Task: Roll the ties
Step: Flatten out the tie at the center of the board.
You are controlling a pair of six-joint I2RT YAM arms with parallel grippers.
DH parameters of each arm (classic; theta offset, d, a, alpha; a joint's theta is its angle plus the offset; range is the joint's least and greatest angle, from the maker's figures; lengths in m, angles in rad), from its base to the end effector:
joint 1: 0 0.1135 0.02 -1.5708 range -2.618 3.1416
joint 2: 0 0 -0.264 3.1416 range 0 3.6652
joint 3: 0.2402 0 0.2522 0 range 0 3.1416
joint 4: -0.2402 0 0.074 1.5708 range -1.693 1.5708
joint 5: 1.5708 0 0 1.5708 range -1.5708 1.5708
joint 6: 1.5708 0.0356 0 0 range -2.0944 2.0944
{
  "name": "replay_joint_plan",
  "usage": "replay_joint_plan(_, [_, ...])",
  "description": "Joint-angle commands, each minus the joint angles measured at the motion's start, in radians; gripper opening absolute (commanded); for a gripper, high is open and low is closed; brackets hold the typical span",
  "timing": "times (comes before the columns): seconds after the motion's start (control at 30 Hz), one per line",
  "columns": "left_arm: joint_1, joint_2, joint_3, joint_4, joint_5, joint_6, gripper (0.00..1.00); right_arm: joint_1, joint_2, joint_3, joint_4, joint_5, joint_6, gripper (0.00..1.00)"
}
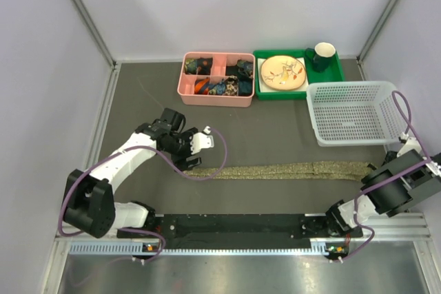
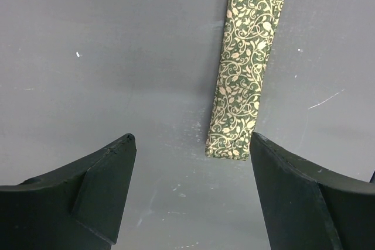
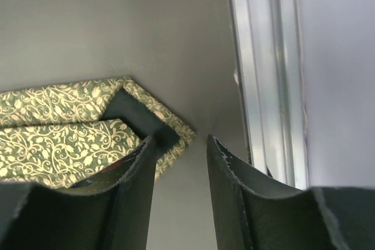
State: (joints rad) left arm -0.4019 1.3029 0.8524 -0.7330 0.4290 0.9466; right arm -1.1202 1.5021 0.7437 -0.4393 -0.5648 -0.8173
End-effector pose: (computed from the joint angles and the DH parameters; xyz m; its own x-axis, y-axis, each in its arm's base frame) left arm 0.2123 -0.1063 0.2169 -0.0921 0.8409 -0.5333 0.9839 0.1593 0.0814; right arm 0.1299 -0.2248 0.1550 -0.7701 0.1772 -0.6129 0.1664 0.9832 0.0752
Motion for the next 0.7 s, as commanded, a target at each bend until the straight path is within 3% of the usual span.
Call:
replay_joint_plan(0.0, [-0.005, 0.018, 0.010, 0.018, 0.019, 0.024, 0.83, 0.034, 0.047, -0.015, 0.042, -0.008, 0.038, 0.39])
replay_joint_plan(0.1, [-0.006, 0.018, 0.010, 0.009, 0.016, 0.043, 0.83, 0.045, 0.060, -0.046, 0.080, 0.031, 0.032, 0.34])
replay_joint_plan(0.23, [-0.024, 0.019, 0.010, -0.012, 0.048, 0.075, 0.83, 0.045, 0.075, -0.046, 0.070, 0.049, 0.017, 0.14])
replay_joint_plan(0.37, [-0.078, 0.035, 0.001, -0.031, 0.031, 0.072, 0.86, 0.045, 0.058, -0.027, 0.027, 0.042, -0.009, 0.00])
replay_joint_plan(0.57, [-0.138, 0.036, -0.032, 0.018, 0.002, 0.027, 0.86, 0.033, 0.017, 0.009, -0.064, 0.032, -0.032, 0.00])
replay_joint_plan(0.67, [-0.141, 0.033, -0.035, 0.020, -0.001, 0.015, 0.86, 0.005, -0.011, 0.049, -0.119, 0.020, -0.023, 0.16])
